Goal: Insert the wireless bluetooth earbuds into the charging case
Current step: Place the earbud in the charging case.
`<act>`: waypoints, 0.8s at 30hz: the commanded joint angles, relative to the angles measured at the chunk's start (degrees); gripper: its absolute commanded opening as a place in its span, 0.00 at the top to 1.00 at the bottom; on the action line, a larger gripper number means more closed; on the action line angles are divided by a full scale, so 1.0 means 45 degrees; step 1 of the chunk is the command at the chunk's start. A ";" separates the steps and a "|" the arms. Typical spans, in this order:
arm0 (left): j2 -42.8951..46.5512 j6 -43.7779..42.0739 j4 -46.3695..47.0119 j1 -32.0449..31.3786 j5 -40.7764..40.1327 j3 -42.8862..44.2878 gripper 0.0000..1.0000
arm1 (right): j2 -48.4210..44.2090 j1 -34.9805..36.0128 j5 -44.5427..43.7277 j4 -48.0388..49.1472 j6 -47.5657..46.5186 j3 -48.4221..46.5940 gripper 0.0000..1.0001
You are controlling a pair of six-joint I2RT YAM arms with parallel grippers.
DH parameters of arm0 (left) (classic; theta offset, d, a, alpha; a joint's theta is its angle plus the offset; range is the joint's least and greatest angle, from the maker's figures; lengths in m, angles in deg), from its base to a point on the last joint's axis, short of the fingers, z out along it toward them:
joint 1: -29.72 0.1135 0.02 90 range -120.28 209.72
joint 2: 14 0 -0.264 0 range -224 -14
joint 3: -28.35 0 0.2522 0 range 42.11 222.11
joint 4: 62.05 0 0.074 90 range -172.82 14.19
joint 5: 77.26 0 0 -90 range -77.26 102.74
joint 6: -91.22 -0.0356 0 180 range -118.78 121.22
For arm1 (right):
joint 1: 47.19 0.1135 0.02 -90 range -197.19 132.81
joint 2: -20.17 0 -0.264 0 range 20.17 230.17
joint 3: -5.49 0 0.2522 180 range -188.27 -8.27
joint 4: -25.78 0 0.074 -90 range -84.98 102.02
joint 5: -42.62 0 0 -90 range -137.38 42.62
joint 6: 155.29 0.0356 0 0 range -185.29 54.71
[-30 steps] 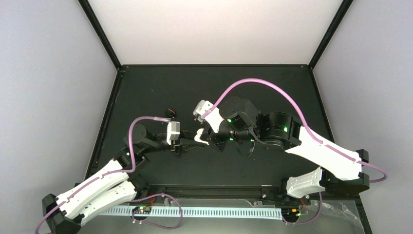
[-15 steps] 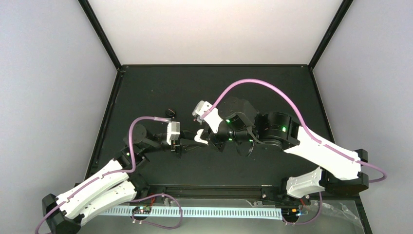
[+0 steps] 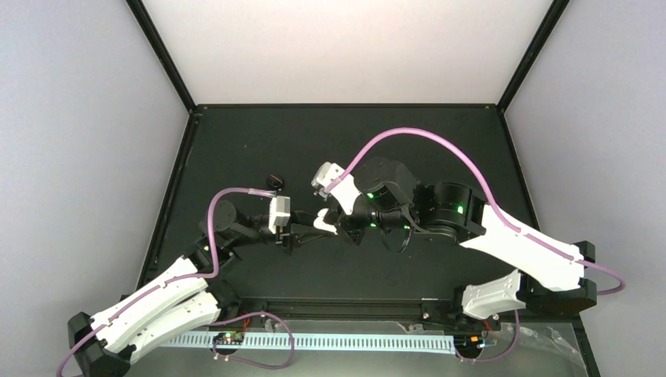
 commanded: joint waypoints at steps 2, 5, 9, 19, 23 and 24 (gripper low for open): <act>0.0013 0.0012 0.0502 -0.0071 0.0132 0.0413 0.98 | -0.0655 -0.0074 -0.0529 0.0623 0.0087 0.0335 0.99; -0.0049 0.0059 0.0576 -0.0073 0.0119 0.0369 0.98 | -0.0959 -0.0075 -0.0655 0.1000 0.0167 0.0572 0.99; -0.0102 0.0131 0.0684 -0.0075 0.0089 0.0349 0.98 | -0.1383 -0.0074 -0.0707 0.1529 0.0236 0.0952 0.99; -0.0283 0.0338 0.0976 -0.0070 0.0166 0.0354 0.98 | -0.2149 -0.0077 -0.0409 0.2676 0.0234 0.1730 0.99; -0.0294 0.0433 0.1077 -0.0076 0.0192 0.0421 0.98 | -0.2019 -0.0074 -0.0067 0.2508 0.0119 0.1795 0.99; -0.0285 0.0444 0.1083 -0.0073 0.0198 0.0436 0.98 | -0.1975 -0.0089 0.0082 0.2430 0.0040 0.1786 0.99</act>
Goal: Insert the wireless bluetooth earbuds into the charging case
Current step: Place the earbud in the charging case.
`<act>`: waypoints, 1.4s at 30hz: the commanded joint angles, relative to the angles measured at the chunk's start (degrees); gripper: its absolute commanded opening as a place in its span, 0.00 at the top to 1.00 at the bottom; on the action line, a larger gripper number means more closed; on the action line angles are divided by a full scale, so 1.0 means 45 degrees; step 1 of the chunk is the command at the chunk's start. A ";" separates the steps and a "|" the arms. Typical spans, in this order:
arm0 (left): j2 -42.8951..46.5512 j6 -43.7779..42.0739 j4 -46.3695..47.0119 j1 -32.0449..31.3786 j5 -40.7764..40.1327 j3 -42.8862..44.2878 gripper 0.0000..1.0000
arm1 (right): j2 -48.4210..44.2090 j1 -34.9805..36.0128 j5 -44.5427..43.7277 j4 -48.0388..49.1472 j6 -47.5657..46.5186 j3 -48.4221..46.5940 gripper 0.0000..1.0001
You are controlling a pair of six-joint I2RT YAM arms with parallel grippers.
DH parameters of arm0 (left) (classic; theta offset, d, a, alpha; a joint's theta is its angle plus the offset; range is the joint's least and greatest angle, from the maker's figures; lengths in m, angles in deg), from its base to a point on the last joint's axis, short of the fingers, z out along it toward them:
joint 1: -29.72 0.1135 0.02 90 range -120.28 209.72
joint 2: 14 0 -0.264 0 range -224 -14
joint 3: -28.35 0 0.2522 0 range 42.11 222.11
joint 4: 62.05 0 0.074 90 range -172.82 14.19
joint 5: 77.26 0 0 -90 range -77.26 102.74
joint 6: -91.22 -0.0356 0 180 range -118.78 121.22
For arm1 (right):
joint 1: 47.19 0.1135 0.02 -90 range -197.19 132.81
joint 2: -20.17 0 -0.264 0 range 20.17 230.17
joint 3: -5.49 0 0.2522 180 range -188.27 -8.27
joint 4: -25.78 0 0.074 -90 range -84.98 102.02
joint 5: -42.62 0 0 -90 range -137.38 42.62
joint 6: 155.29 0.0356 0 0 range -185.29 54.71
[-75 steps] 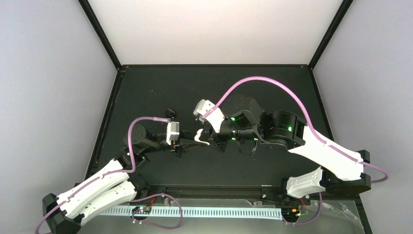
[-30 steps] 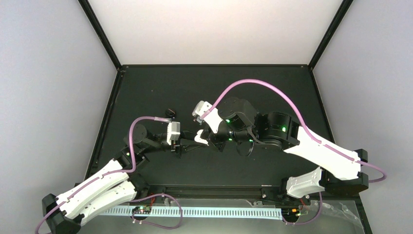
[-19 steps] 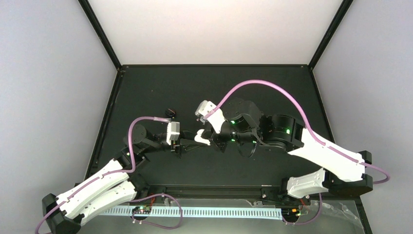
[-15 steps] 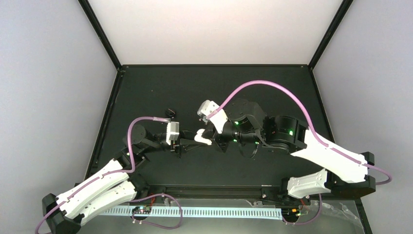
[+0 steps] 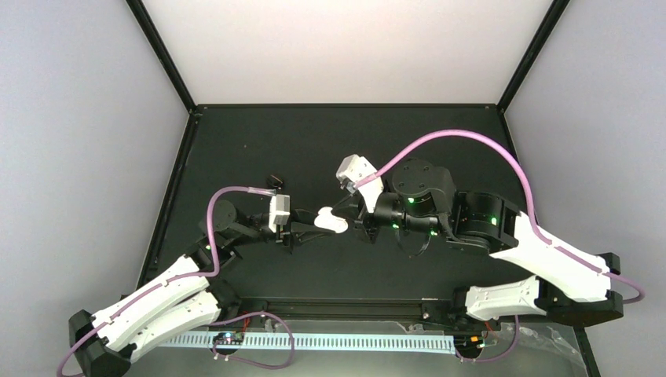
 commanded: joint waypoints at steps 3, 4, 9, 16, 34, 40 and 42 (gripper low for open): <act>-0.0085 0.0200 0.0505 -0.0062 0.0196 0.0481 0.98 | 0.0278 -0.0079 0.0566 -0.0086 -0.0158 0.0141 0.99; -0.0084 0.0196 0.0500 -0.0061 0.0188 0.0485 0.98 | 0.0329 -0.0071 0.0578 -0.0121 -0.0160 0.0134 0.99; -0.0012 0.0220 0.0484 -0.0061 0.0162 0.0486 0.99 | 0.0365 -0.0073 0.0478 -0.0114 -0.0194 0.0193 0.99; 0.0074 0.0447 0.0583 -0.0065 0.0038 0.0484 0.99 | 0.0477 -0.0072 0.0296 -0.0232 -0.0278 0.0265 0.99; 0.0018 0.1175 0.1487 -0.0065 0.0272 0.0407 0.98 | 0.0430 -0.0067 0.0084 -0.0486 -0.0575 0.0468 0.99; -0.0057 0.1377 0.1772 -0.0062 0.0302 0.0388 0.99 | 0.0517 -0.0050 0.0521 -0.0519 -0.0607 0.0561 0.99; -0.0046 0.1402 0.1859 -0.0060 0.0334 0.0403 0.98 | 0.0580 -0.0062 0.0648 -0.0605 -0.0678 0.0544 0.99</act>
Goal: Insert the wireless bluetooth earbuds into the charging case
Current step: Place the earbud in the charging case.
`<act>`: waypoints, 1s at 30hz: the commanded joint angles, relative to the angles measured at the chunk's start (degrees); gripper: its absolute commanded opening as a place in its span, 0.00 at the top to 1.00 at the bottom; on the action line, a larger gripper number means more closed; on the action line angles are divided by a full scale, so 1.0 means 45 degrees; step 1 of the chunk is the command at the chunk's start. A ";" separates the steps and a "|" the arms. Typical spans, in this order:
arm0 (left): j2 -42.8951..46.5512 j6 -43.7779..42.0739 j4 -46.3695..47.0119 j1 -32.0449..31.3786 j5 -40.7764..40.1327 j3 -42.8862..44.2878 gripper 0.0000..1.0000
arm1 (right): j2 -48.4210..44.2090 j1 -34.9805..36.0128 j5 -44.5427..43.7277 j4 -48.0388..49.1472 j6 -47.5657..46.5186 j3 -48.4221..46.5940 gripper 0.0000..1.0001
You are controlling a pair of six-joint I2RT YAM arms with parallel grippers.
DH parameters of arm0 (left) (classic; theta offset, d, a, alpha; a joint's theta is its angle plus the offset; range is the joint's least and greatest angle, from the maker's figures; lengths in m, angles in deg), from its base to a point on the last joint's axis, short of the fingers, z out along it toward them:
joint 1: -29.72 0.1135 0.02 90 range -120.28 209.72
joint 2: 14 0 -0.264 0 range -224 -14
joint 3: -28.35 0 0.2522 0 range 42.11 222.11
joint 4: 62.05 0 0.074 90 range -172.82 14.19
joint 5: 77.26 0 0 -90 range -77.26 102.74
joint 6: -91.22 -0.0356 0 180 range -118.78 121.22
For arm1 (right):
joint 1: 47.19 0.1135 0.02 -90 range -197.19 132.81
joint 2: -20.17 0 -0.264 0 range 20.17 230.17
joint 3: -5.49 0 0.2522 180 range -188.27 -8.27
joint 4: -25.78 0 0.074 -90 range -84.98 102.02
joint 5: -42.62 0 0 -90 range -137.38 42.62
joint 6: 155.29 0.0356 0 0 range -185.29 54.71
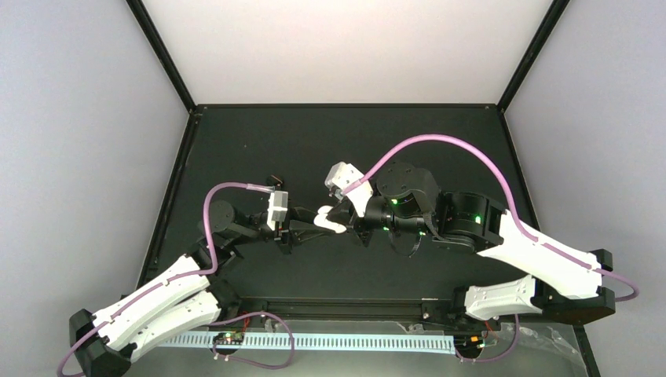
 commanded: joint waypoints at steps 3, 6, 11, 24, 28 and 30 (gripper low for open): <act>0.0052 0.0297 0.1362 -0.0063 0.0313 0.0407 0.99 | 0.0259 -0.0050 0.0451 -0.0703 -0.0346 0.0150 0.99; 0.0086 0.0342 0.1467 -0.0060 0.0313 0.0426 0.99 | 0.0362 -0.0052 0.0594 -0.0862 -0.0387 0.0092 0.99; 0.0110 0.0348 0.1551 -0.0060 0.0301 0.0445 0.98 | 0.0624 -0.0056 0.0587 -0.1290 -0.0531 -0.0090 0.99; 0.0139 0.0278 0.1603 -0.0062 0.0540 0.0505 0.99 | 0.1524 -0.0051 0.1041 -0.2132 -0.0676 -0.0710 0.99; 0.0215 0.0405 0.1894 -0.0065 0.0449 0.0450 0.98 | 0.1687 -0.0032 0.1241 -0.2128 -0.0615 -0.0707 0.99; 0.0305 0.0496 0.2106 -0.0065 0.0316 0.0410 0.98 | 0.1729 -0.0032 0.1037 -0.2180 -0.0624 -0.0658 0.99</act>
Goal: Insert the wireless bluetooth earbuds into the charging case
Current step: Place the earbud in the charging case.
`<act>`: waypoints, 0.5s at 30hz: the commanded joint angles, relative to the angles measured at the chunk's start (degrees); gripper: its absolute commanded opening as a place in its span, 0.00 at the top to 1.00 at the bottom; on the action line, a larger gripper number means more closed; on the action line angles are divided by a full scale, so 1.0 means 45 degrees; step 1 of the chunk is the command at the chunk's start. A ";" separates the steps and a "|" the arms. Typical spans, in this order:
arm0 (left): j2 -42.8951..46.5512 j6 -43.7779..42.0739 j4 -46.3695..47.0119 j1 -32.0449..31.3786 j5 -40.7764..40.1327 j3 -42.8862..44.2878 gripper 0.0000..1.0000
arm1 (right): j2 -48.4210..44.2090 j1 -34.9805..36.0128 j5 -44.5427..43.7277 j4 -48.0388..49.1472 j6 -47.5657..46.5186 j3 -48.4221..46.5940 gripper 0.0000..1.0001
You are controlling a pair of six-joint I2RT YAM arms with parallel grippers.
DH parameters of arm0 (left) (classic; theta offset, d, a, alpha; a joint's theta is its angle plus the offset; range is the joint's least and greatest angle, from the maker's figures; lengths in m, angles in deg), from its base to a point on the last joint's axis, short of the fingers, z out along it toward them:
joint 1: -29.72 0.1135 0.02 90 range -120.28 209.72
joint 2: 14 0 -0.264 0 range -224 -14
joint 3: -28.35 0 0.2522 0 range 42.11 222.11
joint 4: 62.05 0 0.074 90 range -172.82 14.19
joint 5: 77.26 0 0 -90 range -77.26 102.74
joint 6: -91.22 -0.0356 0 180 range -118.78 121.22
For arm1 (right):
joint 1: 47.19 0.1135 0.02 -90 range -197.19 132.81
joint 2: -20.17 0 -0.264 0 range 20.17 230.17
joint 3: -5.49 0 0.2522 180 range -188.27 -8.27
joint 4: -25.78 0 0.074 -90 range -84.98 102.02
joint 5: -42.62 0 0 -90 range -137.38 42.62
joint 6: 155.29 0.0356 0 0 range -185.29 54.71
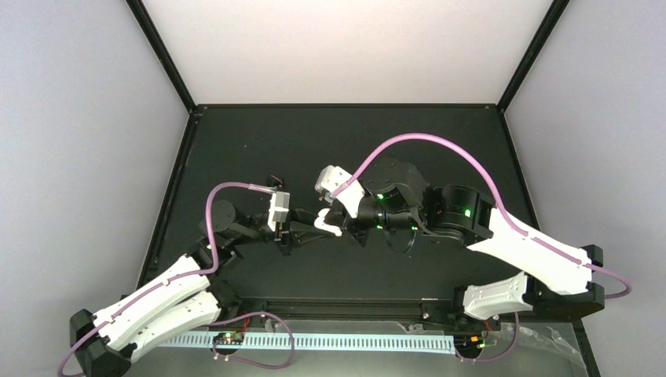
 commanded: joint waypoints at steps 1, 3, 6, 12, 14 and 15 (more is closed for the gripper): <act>0.0362 0.0305 0.2297 -0.0080 -0.0088 0.0461 0.98 | 0.0777 0.0040 0.0098 -0.1029 0.0029 0.0347 0.99; 0.0464 0.0378 0.2407 -0.0080 -0.0156 0.0460 0.98 | 0.0842 0.0081 -0.0235 -0.1176 0.0003 0.0343 0.99; 0.0501 0.0426 0.2474 -0.0090 -0.0145 0.0499 0.98 | 0.1032 0.0228 -0.0285 -0.1282 -0.0020 0.0326 0.99; 0.0472 0.0486 0.2570 -0.0093 -0.0167 0.0501 0.98 | 0.1263 0.0396 0.0005 -0.1137 0.0001 0.0413 0.99; 0.0500 0.0456 0.2558 -0.0081 -0.0196 0.0482 0.98 | 0.1285 0.0399 0.0143 -0.1129 0.0001 0.0424 0.99; 0.0501 0.0397 0.2501 -0.0087 -0.0207 0.0481 0.99 | 0.1261 0.0399 0.0148 -0.1114 0.0033 0.0402 0.99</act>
